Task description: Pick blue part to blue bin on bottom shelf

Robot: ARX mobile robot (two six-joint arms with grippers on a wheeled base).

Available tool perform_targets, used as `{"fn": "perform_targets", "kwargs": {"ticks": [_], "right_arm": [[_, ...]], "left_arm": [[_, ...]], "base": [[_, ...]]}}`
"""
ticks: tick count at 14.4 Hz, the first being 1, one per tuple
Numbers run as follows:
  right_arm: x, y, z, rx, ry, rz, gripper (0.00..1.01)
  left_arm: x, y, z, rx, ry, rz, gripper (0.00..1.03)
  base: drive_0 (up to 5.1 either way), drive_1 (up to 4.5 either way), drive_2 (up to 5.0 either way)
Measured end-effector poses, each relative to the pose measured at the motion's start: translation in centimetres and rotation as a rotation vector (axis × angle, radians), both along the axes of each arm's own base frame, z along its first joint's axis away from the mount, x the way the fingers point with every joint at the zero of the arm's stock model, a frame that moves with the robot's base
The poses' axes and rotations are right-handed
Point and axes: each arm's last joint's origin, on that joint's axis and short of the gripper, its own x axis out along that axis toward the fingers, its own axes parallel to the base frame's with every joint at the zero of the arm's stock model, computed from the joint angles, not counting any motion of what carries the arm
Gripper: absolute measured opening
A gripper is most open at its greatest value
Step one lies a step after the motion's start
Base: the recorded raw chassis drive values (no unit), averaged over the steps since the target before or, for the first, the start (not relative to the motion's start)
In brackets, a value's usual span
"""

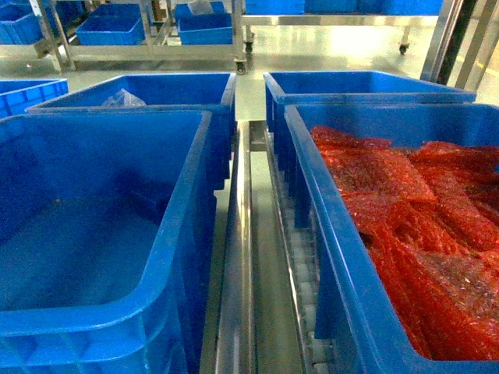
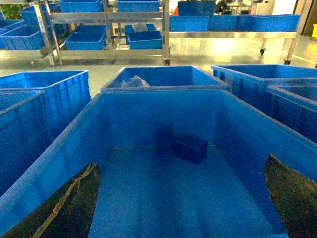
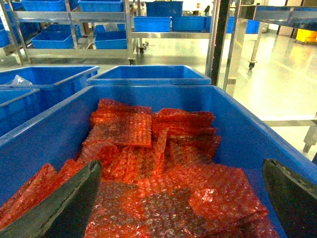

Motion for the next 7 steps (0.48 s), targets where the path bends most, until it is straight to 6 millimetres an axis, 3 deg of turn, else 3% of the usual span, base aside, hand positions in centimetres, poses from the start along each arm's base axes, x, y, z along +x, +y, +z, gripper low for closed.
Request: {"fn": "perform_targets", "kwargs": {"ticks": [7], "right_arm": [[0.00, 0.00, 0.00, 0.000, 0.000, 0.000, 0.98]], "left_arm": [[0.00, 0.00, 0.00, 0.000, 0.000, 0.000, 0.98]], "base": [[0.0, 0.00, 0.0]]}}
